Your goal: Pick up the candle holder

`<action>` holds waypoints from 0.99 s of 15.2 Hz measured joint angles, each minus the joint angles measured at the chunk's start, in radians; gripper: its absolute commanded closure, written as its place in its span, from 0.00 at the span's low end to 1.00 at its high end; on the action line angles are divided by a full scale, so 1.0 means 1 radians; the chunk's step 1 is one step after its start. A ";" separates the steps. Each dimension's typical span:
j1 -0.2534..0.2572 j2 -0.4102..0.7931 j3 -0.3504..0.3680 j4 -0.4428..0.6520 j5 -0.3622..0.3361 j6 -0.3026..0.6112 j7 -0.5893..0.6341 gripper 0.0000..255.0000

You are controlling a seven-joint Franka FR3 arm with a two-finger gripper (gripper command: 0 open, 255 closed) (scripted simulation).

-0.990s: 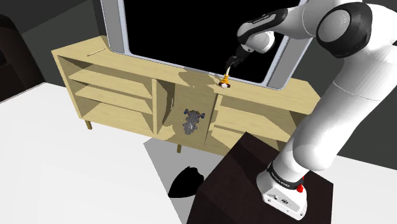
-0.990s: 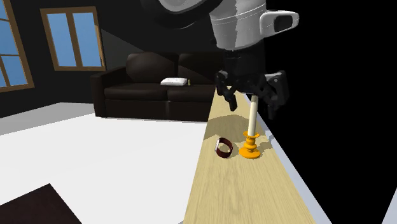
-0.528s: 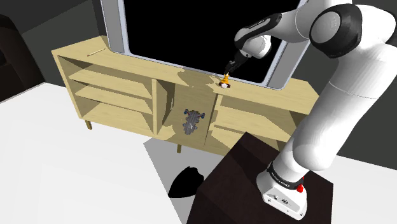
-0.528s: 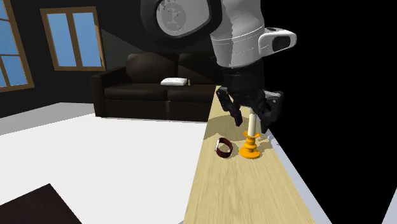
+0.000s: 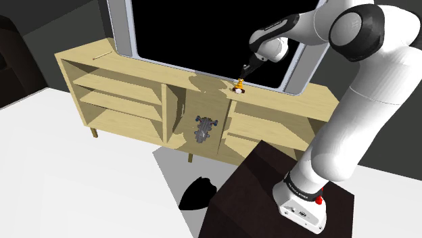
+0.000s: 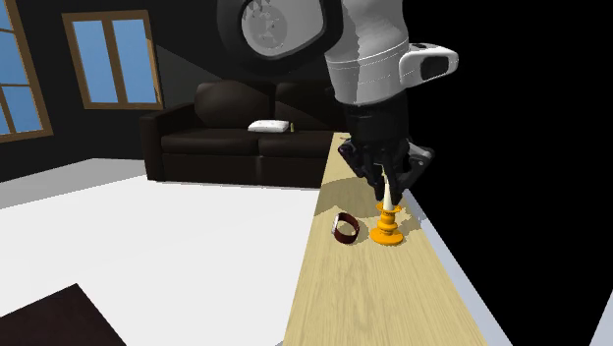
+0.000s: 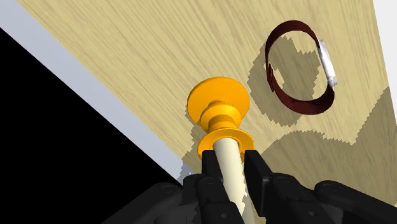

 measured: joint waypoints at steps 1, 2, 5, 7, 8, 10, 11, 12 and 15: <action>0.000 -0.001 0.000 -0.001 -0.001 0.001 0.001 1.00; 0.001 -0.004 -0.001 0.002 -0.007 -0.004 0.006 1.00; 0.003 -0.022 -0.005 0.017 -0.038 -0.030 0.031 1.00; 0.006 -0.042 -0.006 0.026 -0.069 -0.050 0.058 1.00; 0.006 -0.050 -0.007 0.030 -0.081 -0.058 0.068 1.00; 0.007 -0.062 -0.008 0.046 -0.102 -0.082 0.086 1.00; 0.007 -0.068 -0.008 0.054 -0.113 -0.093 0.095 1.00; 0.007 -0.074 -0.008 0.063 -0.123 -0.106 0.105 1.00; 0.007 -0.090 -0.007 0.087 -0.149 -0.139 0.128 1.00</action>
